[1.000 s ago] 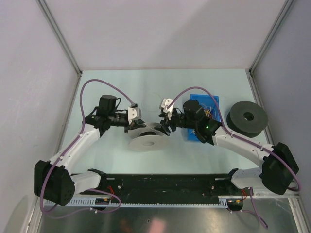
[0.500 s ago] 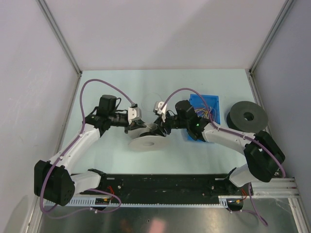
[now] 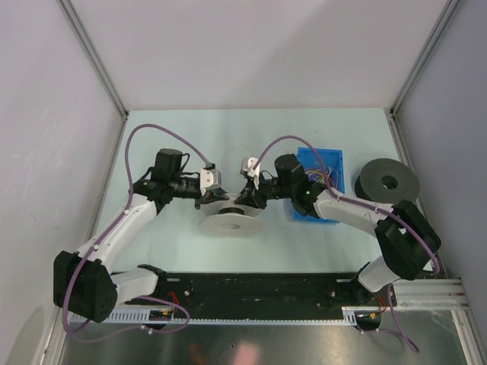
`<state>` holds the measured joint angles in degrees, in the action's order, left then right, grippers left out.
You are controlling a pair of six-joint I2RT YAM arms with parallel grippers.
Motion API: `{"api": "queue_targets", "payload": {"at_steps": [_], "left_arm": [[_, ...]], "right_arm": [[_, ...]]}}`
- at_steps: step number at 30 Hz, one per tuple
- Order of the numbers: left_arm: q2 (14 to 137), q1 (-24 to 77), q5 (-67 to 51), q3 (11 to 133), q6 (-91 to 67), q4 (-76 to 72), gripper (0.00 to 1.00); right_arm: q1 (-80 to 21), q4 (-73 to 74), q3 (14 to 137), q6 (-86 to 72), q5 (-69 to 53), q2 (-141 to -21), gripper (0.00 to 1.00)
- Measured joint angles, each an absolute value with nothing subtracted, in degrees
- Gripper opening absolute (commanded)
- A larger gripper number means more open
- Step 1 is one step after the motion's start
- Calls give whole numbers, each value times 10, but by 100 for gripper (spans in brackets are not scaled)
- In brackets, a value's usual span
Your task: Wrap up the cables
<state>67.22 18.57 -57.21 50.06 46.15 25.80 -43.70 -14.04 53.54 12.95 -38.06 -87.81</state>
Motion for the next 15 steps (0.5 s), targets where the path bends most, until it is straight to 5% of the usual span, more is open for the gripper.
{"api": "queue_targets", "payload": {"at_steps": [3,8,15], "left_arm": [[674,186,-571,501,466,262,4],[675,185,-567,501,470,264,30],[677,189,-562,502,472,263,36]], "right_arm": [[-436,-140,535,138,-394,-881,1],[-435,-140,536,138,-404,-886,0],[-435,-140,537,136,-399,-886,0]]}}
